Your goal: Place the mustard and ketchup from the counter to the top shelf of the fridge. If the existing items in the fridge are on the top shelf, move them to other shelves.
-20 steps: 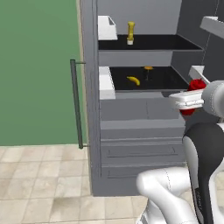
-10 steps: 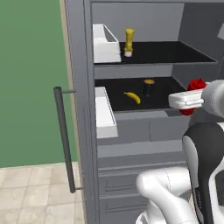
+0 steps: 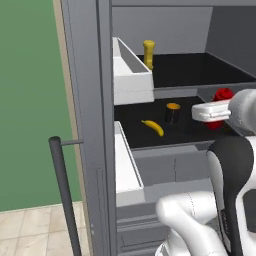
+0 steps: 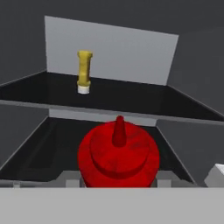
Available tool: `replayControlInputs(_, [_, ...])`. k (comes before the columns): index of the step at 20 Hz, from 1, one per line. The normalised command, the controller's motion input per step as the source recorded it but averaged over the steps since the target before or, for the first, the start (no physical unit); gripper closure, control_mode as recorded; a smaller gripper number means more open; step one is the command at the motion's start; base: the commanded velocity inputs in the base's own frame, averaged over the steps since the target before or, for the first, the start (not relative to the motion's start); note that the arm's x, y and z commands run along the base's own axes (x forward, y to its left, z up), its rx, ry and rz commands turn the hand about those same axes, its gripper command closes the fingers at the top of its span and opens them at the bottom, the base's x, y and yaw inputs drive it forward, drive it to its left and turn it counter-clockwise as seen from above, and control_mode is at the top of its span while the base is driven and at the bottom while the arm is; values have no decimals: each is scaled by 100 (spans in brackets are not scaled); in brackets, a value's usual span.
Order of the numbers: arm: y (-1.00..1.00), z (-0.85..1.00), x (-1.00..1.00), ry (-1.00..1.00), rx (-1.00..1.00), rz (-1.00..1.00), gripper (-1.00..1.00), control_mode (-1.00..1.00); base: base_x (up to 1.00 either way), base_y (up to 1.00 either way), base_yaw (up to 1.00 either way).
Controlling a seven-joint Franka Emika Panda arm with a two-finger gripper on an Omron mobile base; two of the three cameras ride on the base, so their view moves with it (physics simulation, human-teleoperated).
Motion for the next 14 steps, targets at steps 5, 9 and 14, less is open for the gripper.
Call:
replayControlInputs(5, [-30,48,67,0,0,-22,100,-100,0,0,0])
replayControlInputs(9, [-30,42,59,0,0,-17,100,-100,0,0,0])
replayControlInputs(14, [-38,30,52,0,3,-8,100,-100,0,0,0])
